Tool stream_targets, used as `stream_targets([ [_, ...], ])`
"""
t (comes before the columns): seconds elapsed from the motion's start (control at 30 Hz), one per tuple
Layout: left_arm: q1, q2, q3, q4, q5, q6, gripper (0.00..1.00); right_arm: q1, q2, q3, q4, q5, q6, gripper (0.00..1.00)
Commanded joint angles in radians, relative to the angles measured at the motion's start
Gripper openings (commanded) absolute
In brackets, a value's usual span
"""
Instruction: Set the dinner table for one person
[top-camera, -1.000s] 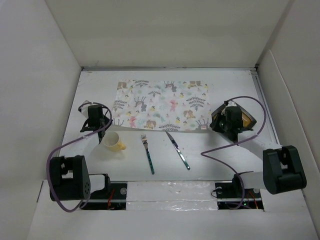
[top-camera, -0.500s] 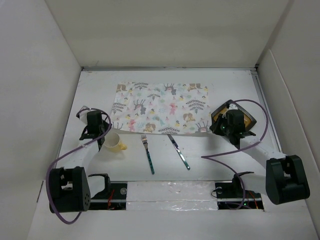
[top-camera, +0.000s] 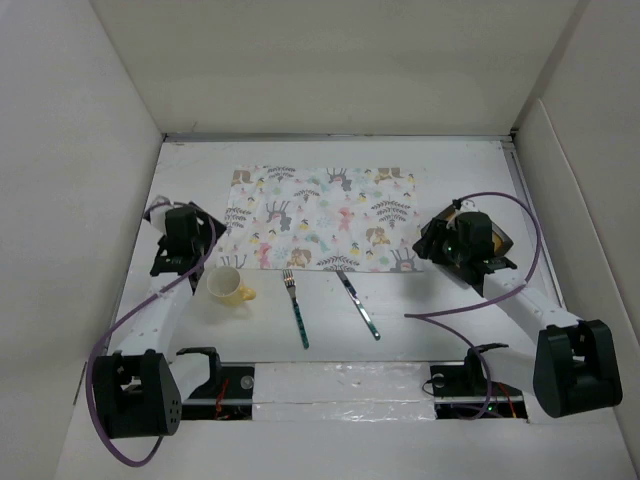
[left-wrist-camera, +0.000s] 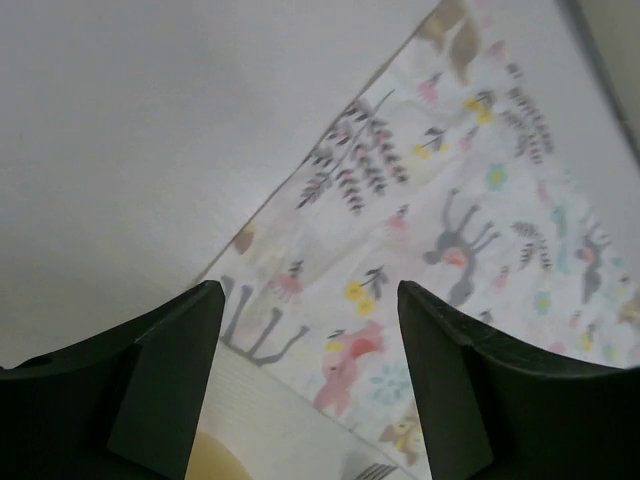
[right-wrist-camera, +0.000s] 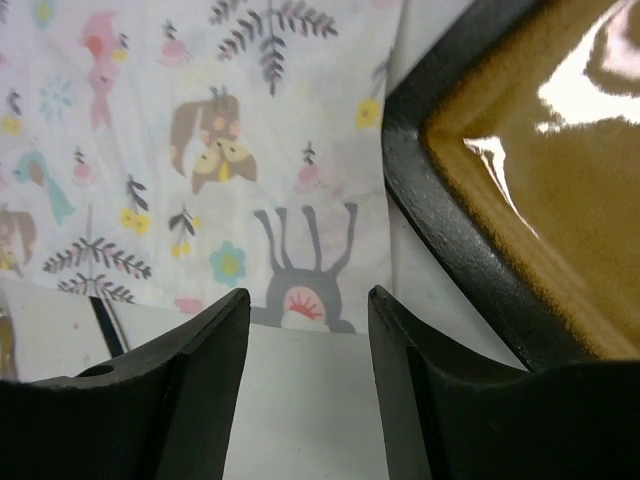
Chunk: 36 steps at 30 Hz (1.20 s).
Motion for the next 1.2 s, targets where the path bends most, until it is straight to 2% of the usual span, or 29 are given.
stream_targets([
  [0.0, 0.004, -0.062, 0.233, 0.002, 0.001, 0.061, 0.69, -0.004, -0.098, 0.098, -0.035, -0.002, -0.013, 0.57],
  [0.07, 0.004, -0.052, 0.366, -0.040, 0.056, 0.102, 0.69, -0.004, -0.133, 0.116, -0.057, 0.036, -0.003, 0.57],
  [0.13, 0.004, -0.062, 0.425, -0.047, 0.137, 0.153, 0.61, -0.022, -0.198, 0.109, -0.069, 0.127, 0.022, 0.57],
  [0.17, 0.004, -0.087, 0.449, -0.045, 0.250, 0.164, 0.58, -0.035, -0.221, 0.099, -0.065, 0.159, 0.054, 0.57],
  [0.2, -0.009, -0.105, 0.454, -0.042, 0.293, 0.171, 0.54, -0.065, -0.245, 0.086, -0.063, 0.246, 0.072, 0.57],
  [0.23, -0.019, -0.130, 0.449, -0.038, 0.342, 0.185, 0.52, -0.085, -0.283, 0.064, -0.078, 0.286, 0.094, 0.64],
  [0.33, -0.040, -0.255, 0.376, -0.004, 0.520, 0.187, 0.50, -0.192, -0.328, 0.035, -0.111, 0.392, 0.155, 0.74],
  [0.37, -0.040, -0.327, 0.309, 0.011, 0.612, 0.173, 0.49, -0.225, -0.330, 0.008, -0.100, 0.392, 0.161, 0.78],
  [0.47, -0.040, -0.447, 0.210, 0.004, 0.700, 0.205, 0.49, -0.373, -0.283, -0.014, -0.085, 0.296, 0.161, 0.87],
  [0.53, -0.040, -0.496, 0.181, -0.040, 0.699, 0.236, 0.50, -0.465, -0.232, -0.011, -0.082, 0.228, 0.157, 0.88],
  [0.63, -0.060, -0.558, 0.163, -0.122, 0.690, 0.326, 0.51, -0.538, -0.135, -0.013, -0.054, 0.137, 0.148, 0.86],
  [0.77, -0.171, -0.582, 0.129, -0.151, 0.532, 0.409, 0.52, -0.642, -0.031, -0.029, -0.008, 0.037, 0.142, 0.82],
  [0.8, -0.171, -0.586, 0.129, -0.148, 0.527, 0.409, 0.52, -0.651, 0.006, -0.034, 0.048, -0.021, 0.137, 0.80],
  [0.93, -0.183, -0.605, 0.144, -0.176, 0.527, 0.420, 0.52, -0.664, 0.116, -0.031, 0.093, -0.092, 0.169, 0.68],
  [1.1, -0.192, -0.619, 0.144, -0.194, 0.512, 0.423, 0.52, -0.664, 0.221, -0.045, 0.200, -0.167, 0.249, 0.63],
  [1.17, -0.192, -0.627, 0.144, -0.199, 0.503, 0.423, 0.52, -0.674, 0.271, -0.062, 0.260, -0.178, 0.319, 0.52],
])
